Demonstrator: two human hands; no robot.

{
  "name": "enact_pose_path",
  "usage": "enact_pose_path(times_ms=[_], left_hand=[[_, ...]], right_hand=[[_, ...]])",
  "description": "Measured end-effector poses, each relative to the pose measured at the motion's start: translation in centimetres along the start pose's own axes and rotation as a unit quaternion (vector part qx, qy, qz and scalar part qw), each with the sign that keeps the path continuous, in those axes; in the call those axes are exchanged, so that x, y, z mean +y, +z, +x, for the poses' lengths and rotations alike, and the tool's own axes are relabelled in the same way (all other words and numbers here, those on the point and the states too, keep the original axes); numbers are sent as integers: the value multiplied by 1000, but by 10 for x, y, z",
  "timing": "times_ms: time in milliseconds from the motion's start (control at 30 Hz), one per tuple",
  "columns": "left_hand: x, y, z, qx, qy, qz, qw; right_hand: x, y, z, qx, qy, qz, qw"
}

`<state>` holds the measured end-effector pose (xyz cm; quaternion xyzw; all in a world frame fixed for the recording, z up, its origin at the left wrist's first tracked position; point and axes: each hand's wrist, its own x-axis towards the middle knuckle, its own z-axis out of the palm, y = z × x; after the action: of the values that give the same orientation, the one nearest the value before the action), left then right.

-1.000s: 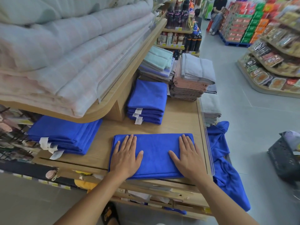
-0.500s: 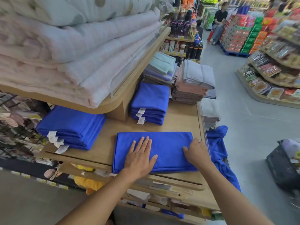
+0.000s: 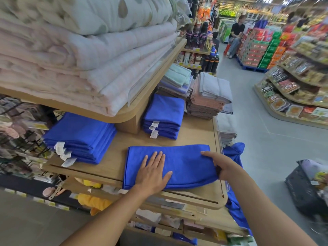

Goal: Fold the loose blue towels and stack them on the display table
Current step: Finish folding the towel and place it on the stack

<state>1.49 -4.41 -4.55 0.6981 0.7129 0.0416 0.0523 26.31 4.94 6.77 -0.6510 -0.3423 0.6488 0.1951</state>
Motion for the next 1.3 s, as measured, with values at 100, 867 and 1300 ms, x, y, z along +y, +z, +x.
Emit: enact_pose_path(times_ms=[100,867,1300], left_hand=[[1,0,0,4,1,2,1000],[-93,-40,-28,149,-250,-619,729],[-79,-15,-2,80,-68,-127,986]], right_hand=[[-13,12,-11,-35,-58,10,998],[-8,254,11,-129,-198,-362,902],[61,176,41,85,-459,-612,639]])
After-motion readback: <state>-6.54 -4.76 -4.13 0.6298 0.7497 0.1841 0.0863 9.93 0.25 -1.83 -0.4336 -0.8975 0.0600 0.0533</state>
